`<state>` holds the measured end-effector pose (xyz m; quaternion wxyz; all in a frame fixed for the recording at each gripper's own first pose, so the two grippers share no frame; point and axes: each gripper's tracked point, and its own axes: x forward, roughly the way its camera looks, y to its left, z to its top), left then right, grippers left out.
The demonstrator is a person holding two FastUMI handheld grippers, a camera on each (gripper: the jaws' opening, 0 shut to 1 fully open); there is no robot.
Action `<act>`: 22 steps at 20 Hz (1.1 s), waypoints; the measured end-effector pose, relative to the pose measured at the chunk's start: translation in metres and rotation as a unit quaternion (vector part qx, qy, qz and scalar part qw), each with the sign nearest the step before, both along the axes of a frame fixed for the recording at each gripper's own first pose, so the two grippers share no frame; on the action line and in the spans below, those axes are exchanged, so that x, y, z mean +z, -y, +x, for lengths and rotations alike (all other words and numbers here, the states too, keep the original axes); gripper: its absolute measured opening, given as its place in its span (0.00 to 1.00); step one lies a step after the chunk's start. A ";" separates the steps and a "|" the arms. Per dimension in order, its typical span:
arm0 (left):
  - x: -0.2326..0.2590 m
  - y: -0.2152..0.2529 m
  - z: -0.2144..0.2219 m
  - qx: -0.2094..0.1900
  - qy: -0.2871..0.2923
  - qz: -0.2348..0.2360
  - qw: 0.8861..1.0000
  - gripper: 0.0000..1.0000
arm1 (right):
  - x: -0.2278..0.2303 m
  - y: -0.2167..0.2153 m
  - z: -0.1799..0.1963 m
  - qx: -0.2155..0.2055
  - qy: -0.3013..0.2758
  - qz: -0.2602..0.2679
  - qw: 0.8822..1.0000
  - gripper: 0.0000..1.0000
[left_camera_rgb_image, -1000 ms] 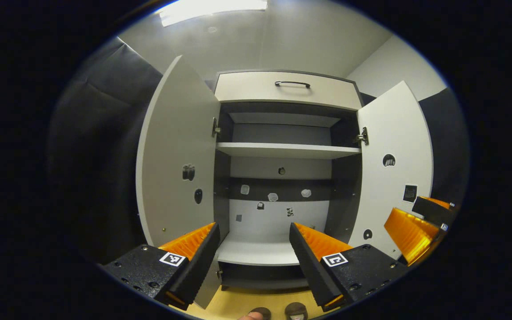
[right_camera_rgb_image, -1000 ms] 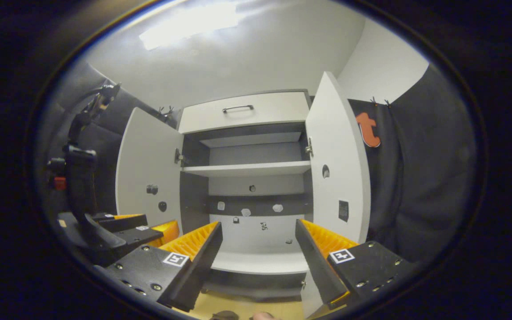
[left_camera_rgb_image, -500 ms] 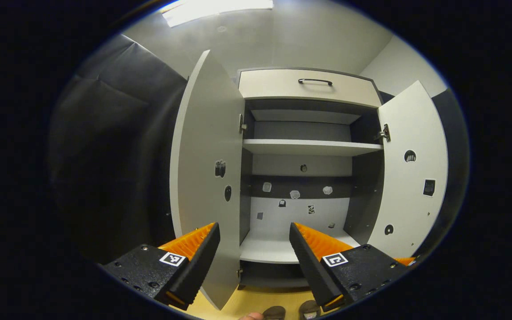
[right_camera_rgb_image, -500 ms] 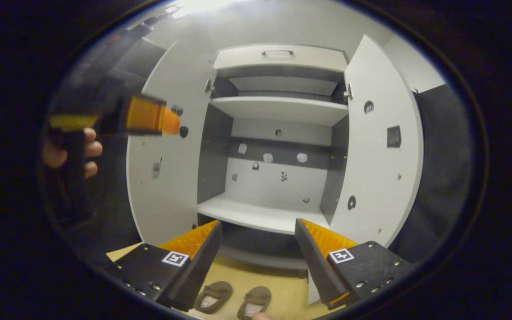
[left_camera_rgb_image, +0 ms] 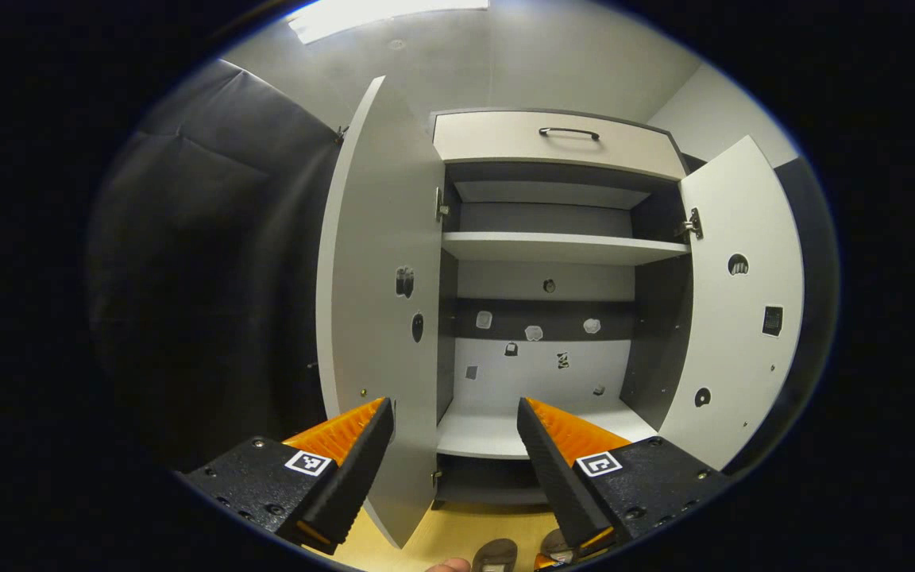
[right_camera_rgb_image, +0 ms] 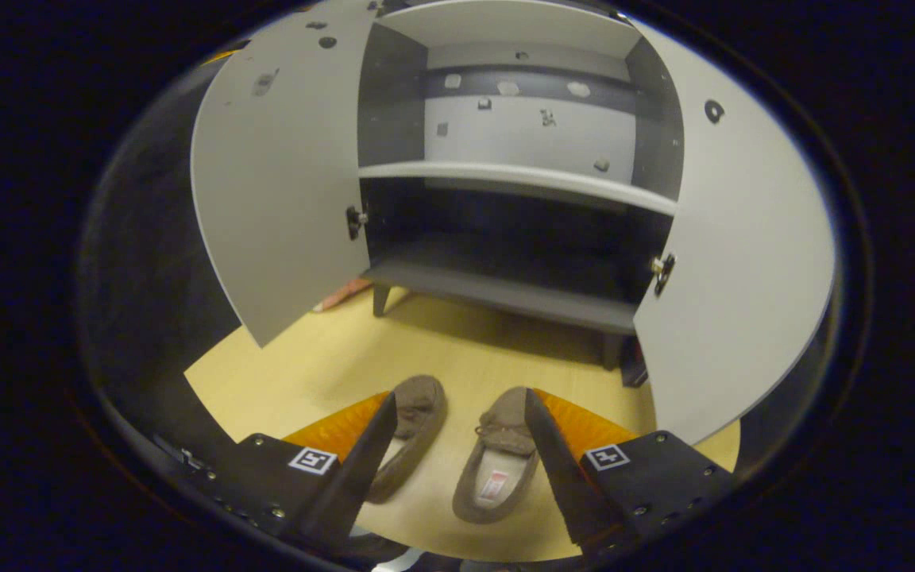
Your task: Grab one shoe with the right hand and put it into the shoe cabinet, grab the other shoe with the left hand and put it into the shoe cabinet; then close the right door with the right hand and the left door with the left hand.
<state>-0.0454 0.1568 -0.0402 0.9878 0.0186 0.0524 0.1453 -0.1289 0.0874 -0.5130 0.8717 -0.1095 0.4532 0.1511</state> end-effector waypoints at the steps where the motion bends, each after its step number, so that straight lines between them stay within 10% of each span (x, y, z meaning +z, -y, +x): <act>1: -0.003 -0.002 -0.001 0.003 -0.005 0.000 1.000 0.96 | -0.020 0.005 -0.005 0.001 -0.022 -0.011 1.000 0.98; 4: -0.011 -0.007 -0.004 0.009 -0.016 0.001 1.000 0.93 | -0.063 0.016 -0.028 -0.006 -0.079 -0.027 0.997 0.84; 15: -0.028 -0.030 -0.009 0.035 -0.039 0.002 0.999 0.96 | -0.132 0.029 -0.026 0.008 -0.105 -0.110 0.988 0.81; 19: -0.027 -0.034 -0.009 0.036 -0.035 0.000 0.999 0.96 | -0.133 0.039 -0.023 0.023 -0.086 -0.144 0.986 0.30; 22: -0.031 -0.032 -0.008 0.030 -0.038 -0.001 0.999 0.96 | -0.129 0.044 -0.022 0.015 -0.083 -0.159 0.984 0.10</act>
